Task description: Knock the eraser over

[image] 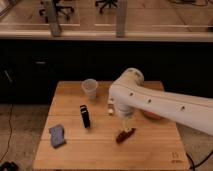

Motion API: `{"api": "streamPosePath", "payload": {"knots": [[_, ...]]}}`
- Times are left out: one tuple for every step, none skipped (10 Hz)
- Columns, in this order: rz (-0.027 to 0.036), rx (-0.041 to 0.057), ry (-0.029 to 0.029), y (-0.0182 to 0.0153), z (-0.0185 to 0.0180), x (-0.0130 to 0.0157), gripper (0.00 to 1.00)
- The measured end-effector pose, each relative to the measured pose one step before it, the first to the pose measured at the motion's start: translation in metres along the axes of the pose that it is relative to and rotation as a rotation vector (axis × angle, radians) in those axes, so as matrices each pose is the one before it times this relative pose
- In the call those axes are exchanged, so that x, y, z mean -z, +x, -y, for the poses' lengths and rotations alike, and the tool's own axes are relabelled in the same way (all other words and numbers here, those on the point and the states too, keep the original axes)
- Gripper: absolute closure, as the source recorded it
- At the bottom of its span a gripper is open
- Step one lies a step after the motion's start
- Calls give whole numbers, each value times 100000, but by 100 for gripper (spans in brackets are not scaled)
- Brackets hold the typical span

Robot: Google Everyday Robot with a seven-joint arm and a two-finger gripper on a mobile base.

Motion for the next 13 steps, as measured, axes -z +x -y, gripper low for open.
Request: {"api": "streamPosePath", "payload": {"knots": [[235, 1351, 498, -283, 157, -260, 20], [117, 1085, 149, -94, 42, -211, 20], [137, 1591, 175, -552, 311, -261, 24], [392, 1470, 124, -709, 335, -189, 31], [307, 1952, 278, -983, 515, -261, 42], [172, 1218, 218, -520, 339, -293, 53], [190, 765, 219, -115, 135, -189, 61], [92, 869, 113, 103, 44, -280, 71], [50, 974, 72, -20, 40, -300, 83], [607, 1651, -334, -693, 79, -406, 93], [538, 1171, -199, -823, 166, -329, 98], [796, 2094, -202, -1066, 363, -581, 100], [373, 1121, -362, -259, 16, -493, 100]]}}
